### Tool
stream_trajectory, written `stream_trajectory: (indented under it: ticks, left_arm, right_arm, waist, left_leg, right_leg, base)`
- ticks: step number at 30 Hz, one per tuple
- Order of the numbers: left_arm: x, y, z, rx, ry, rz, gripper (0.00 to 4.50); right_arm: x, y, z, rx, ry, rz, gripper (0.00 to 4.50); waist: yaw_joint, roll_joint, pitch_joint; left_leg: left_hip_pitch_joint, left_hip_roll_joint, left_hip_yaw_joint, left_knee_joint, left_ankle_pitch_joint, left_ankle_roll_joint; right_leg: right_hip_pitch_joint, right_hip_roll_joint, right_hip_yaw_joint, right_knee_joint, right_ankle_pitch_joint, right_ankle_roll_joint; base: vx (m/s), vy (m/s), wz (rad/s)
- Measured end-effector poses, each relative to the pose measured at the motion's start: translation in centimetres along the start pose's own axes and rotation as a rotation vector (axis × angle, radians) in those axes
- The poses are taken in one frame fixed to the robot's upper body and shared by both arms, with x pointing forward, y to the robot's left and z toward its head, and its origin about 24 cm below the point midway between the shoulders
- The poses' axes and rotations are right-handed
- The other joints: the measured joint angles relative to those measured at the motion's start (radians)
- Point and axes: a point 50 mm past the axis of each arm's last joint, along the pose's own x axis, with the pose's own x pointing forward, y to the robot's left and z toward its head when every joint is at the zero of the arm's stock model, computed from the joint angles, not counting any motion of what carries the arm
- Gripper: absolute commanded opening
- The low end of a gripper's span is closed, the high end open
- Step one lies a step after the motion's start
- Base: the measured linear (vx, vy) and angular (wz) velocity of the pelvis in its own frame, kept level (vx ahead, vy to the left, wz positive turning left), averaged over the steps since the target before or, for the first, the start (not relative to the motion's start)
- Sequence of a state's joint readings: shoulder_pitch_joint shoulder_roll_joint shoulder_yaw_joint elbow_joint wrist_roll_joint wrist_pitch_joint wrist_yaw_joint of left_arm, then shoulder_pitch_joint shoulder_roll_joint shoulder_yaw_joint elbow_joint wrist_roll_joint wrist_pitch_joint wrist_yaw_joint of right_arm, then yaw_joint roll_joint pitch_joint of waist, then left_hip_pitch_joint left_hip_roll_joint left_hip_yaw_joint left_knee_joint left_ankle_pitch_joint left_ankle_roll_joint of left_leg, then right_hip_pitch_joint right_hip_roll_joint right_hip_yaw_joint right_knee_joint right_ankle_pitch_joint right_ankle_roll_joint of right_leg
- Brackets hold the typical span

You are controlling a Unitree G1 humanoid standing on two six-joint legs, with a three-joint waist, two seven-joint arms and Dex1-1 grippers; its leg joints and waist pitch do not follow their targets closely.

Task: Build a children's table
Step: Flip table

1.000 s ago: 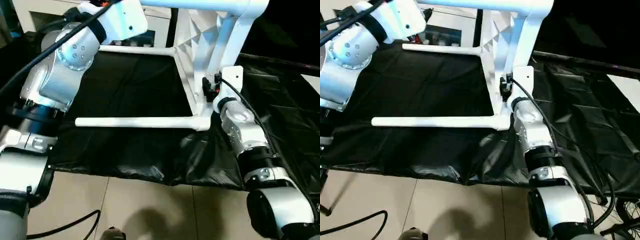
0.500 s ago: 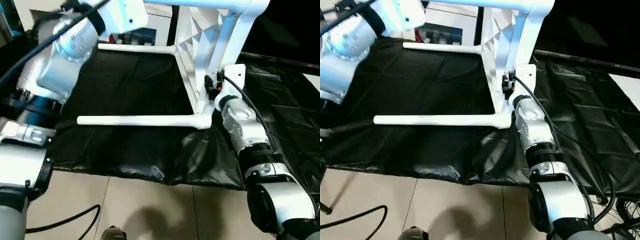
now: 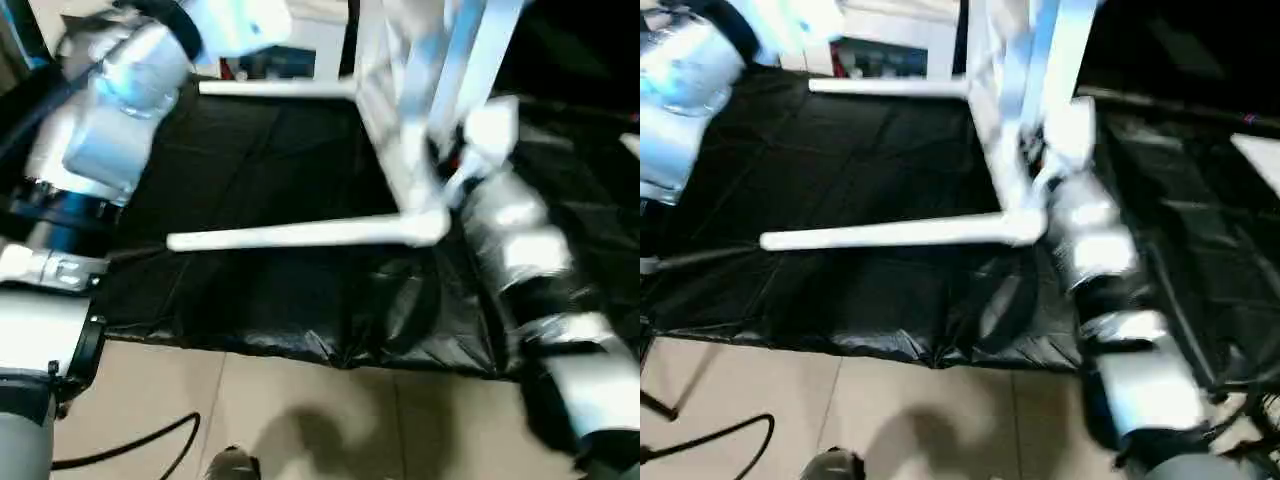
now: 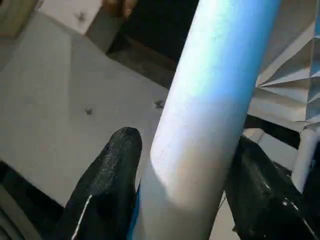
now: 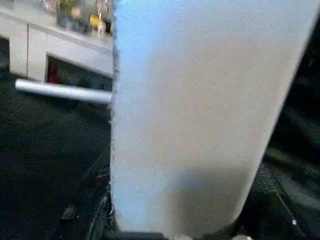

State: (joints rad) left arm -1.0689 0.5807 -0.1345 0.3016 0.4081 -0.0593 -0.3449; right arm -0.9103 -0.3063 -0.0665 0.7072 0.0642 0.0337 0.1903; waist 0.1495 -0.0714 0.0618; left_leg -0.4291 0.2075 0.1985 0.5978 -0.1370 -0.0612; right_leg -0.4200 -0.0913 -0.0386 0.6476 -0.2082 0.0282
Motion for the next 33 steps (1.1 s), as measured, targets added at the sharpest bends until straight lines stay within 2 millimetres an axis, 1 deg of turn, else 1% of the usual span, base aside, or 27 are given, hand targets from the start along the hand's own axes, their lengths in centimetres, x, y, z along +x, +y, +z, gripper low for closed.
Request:
stream_trajectory:
  ticks: [3, 5, 6, 7, 9, 10, 12, 13, 16, 19, 20, 22, 25, 27, 29, 31, 33]
  left_arm:
    - [-0.6, 0.3, -0.2, -0.078, 0.001, 0.044, 2.27]
    - [-1.2, 0.5, -0.3, -0.168, -0.001, 0.102, 2.24]
    - [-1.5, 0.6, -0.5, -0.202, 0.001, 0.128, 2.24]
    - [-2.0, 0.6, -0.8, -0.258, 0.007, 0.159, 2.24]
    - [-2.7, 0.3, -1.2, -0.343, 0.016, 0.191, 2.2]
    - [-3.4, -0.5, -1.4, -0.424, 0.025, 0.209, 2.17]
    - [-4.3, -1.9, -1.6, -0.523, 0.039, 0.216, 2.15]
    - [-4.8, -2.6, -1.6, -0.567, 0.049, 0.212, 2.13]
    - [-5.9, -3.6, -1.8, -0.598, 0.072, 0.201, 2.05]
    - [-6.0, -3.9, -1.8, -0.609, 0.088, 0.19, 1.98]
    - [-6.0, -3.9, -1.8, -0.609, 0.091, 0.188, 1.96]
    - [-6.0, -3.9, -2.0, -0.607, 0.099, 0.181, 1.94]
    - [-6.1, -3.9, -2.4, -0.61, 0.128, 0.167, 1.93]
    - [-6.1, -3.9, -2.4, -0.612, 0.13, 0.166, 1.91]
    - [-6.2, -3.8, -2.4, -0.615, 0.138, 0.165, 1.9]
    - [-6.5, -3.8, -2.9, -0.625, 0.174, 0.171, 1.9]
    - [-6.7, -3.8, -3.3, -0.63, 0.197, 0.175, 1.89]
  right_arm:
    - [0.4, -1.2, 2.4, -0.075, -0.053, 0.01, 1.72]
    - [0.7, -2.5, 5.1, -0.159, -0.118, 0.012, 1.72]
    - [0.8, -2.9, 6.4, -0.2, -0.156, 0.015, 1.71]
    - [0.9, -3.4, 8.3, -0.256, -0.207, 0.015, 1.71]
    - [0.8, -4.0, 10.8, -0.333, -0.27, 0.012, 1.71]
    - [0.8, -4.3, 12.3, -0.382, -0.303, 0.017, 1.71]
    - [0.7, -4.7, 13.8, -0.439, -0.329, 0.03, 1.71]
    - [0.6, -4.8, 14.4, -0.47, -0.332, 0.045, 1.71]
    - [0.5, -4.7, 15.1, -0.539, -0.312, 0.104, 1.71]
    - [0.5, -4.8, 15.0, -0.562, -0.287, 0.131, 1.71]
    - [0.5, -4.7, 15.0, -0.564, -0.284, 0.134, 1.71]
    - [0.5, -4.6, 14.9, -0.566, -0.281, 0.148, 2.36]
    - [0.5, -4.4, 14.9, -0.547, -0.287, 0.201, 2.4]
    - [0.4, -4.4, 14.9, -0.545, -0.284, 0.209, 2.67]
    - [0.3, -4.4, 14.8, -0.544, -0.288, 0.228, 2.78]
    - [-0.1, -4.2, 14.8, -0.544, -0.318, 0.282, 2.85]
    - [-0.3, -4.0, 14.8, -0.55, -0.334, 0.311, 3.13]
  waist:
    - [0.002, 0.001, 0.001]
    - [0.006, 0.002, 0.001]
    - [0.008, 0.002, 0.001]
    - [0.009, 0.001, 0.001]
    - [0.011, -0.003, 0.002]
    - [0.01, -0.006, 0.002]
    - [0.009, -0.016, 0.003]
    - [0.009, -0.025, 0.001]
    - [0.003, -0.036, 0.001]
    - [0.002, -0.049, 0.0]
    - [0.002, -0.051, 0.0]
    - [-0.001, -0.052, -0.001]
    - [-0.005, -0.052, -0.001]
    - [-0.007, -0.053, -0.001]
    - [-0.008, -0.053, -0.001]
    - [-0.01, -0.052, -0.001]
    - [-0.01, -0.052, -0.001]
  left_leg:
    - [-0.003, 0.0, 0.001, 0.001, -0.001, 0.002]
    - [-0.007, 0.0, 0.001, 0.003, -0.002, 0.004]
    - [-0.007, 0.0, 0.001, 0.003, -0.002, 0.004]
    - [-0.007, 0.0, 0.002, 0.004, -0.003, 0.006]
    - [-0.007, 0.001, 0.002, 0.004, -0.003, 0.006]
    - [-0.007, 0.0, 0.001, 0.005, -0.003, 0.006]
    - [-0.007, 0.001, 0.001, 0.006, -0.003, 0.006]
    - [-0.006, 0.002, 0.001, 0.007, -0.003, 0.006]
    - [-0.005, 0.002, -0.001, 0.01, -0.003, 0.006]
    - [-0.004, 0.002, -0.002, 0.012, -0.003, 0.006]
    - [-0.004, 0.002, -0.002, 0.013, -0.003, 0.006]
    - [-0.004, 0.001, -0.003, 0.015, -0.003, 0.006]
    - [-0.002, 0.001, -0.003, 0.016, -0.003, 0.006]
    - [-0.002, 0.001, -0.005, 0.016, -0.003, 0.006]
    - [-0.002, 0.001, -0.005, 0.016, -0.003, 0.006]
    - [0.0, 0.001, -0.005, 0.016, -0.003, 0.006]
    - [0.001, 0.001, -0.006, 0.016, -0.003, 0.006]
  right_leg:
    - [-0.002, -0.001, 0.0, -0.001, 0.0, 0.0]
    - [-0.005, -0.001, 0.0, 0.0, 0.0, 0.0]
    - [-0.005, -0.001, 0.0, 0.0, 0.0, 0.0]
    - [-0.005, -0.001, 0.0, 0.0, 0.0, 0.0]
    - [-0.004, -0.001, -0.001, 0.0, 0.0, 0.0]
    - [-0.004, -0.001, -0.001, 0.0, 0.0, 0.0]
    - [-0.003, -0.001, -0.002, 0.0, 0.0, 0.0]
    - [-0.001, 0.0, -0.002, 0.0, 0.0, 0.0]
    - [0.003, 0.0, -0.003, 0.0, 0.0, 0.001]
    - [0.008, 0.0, -0.001, 0.0, 0.002, 0.003]
    - [0.009, -0.001, -0.001, 0.0, 0.003, 0.005]
    - [0.01, -0.001, -0.001, -0.001, 0.003, 0.007]
    - [0.012, -0.001, -0.001, -0.001, 0.003, 0.009]
    - [0.013, -0.001, -0.001, -0.001, 0.004, 0.01]
    - [0.013, -0.001, -0.001, -0.001, 0.005, 0.01]
    - [0.013, -0.001, -0.001, 0.0, 0.005, 0.01]
    - [0.014, 0.0, -0.002, 0.0, 0.006, 0.01]
  base:
    - [0.0, 0.0, 0.0]
    - [0.0, 0.0, 0.0]
    - [0.0, 0.0, 0.0]
    - [0.0, 0.0, 0.0]
    - [0.0, 0.0, 0.0]
    - [0.0, 0.0, 0.0]
    - [0.0, 0.0, 0.0]
    - [0.0, 0.0, 0.0]
    - [0.0, 0.0, 0.0]
    - [0.0, 0.0, 0.0]
    - [0.0, 0.0, 0.0]
    - [0.0, 0.0, 0.0]
    - [0.0, 0.0, 0.0]
    - [0.0, 0.0, 0.0]
    - [0.0, 0.0, 0.0]
    - [0.0, 0.0, 0.0]
    - [0.0, 0.0, 0.0]
